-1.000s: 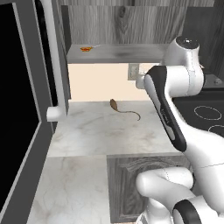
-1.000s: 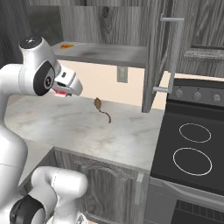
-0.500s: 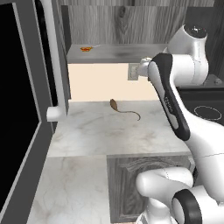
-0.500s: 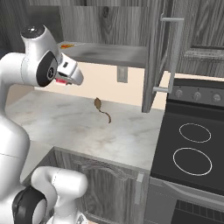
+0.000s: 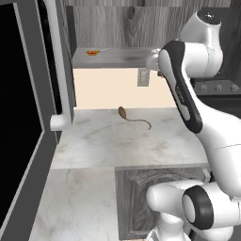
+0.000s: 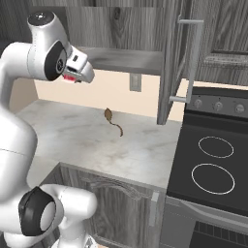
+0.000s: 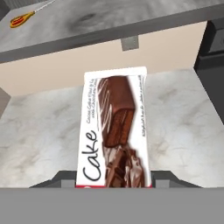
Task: Pick the honey bottle and bar from the counter and place them in the cabinets closest to them.
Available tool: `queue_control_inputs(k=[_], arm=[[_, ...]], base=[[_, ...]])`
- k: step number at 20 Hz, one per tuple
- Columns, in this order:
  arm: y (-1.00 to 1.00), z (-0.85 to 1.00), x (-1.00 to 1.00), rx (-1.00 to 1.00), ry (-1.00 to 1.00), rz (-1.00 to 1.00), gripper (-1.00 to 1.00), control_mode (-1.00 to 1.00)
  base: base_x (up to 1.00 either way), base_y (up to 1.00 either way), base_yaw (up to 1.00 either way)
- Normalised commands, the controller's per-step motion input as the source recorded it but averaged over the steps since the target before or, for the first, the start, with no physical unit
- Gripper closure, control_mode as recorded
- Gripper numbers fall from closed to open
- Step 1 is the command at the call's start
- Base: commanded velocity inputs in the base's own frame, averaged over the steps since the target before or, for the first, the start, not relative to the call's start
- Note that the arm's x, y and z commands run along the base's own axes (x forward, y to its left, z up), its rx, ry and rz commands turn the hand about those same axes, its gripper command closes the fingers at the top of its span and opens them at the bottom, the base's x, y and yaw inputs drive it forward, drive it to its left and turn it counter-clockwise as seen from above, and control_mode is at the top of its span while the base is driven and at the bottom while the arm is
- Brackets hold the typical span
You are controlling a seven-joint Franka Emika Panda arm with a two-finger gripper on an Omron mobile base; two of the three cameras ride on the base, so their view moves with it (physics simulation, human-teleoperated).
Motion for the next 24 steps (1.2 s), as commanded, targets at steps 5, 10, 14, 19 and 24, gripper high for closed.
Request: queue_control_inputs(k=[5,10,14,19,24], arm=[[0.0,0.14,0.13,0.0,-0.07,0.0,1.0,-1.0],[0.0,0.08,0.13,0.0,-0.06,0.0,1.0,-1.0],[0.0,0.02,0.2,0.0,-0.05,0.0,1.0,-1.0],[0.0,0.0,0.4,0.0,-0.02,0.0,1.0,-1.0],[0.0,0.0,0.53,0.0,-0.01,0.01,1.0,-1.0]], base=[[0.0,0.0,0.0],[0.0,0.0,0.0],[0.0,0.0,0.0],[0.0,0.0,0.0],[0.0,0.0,0.0]])
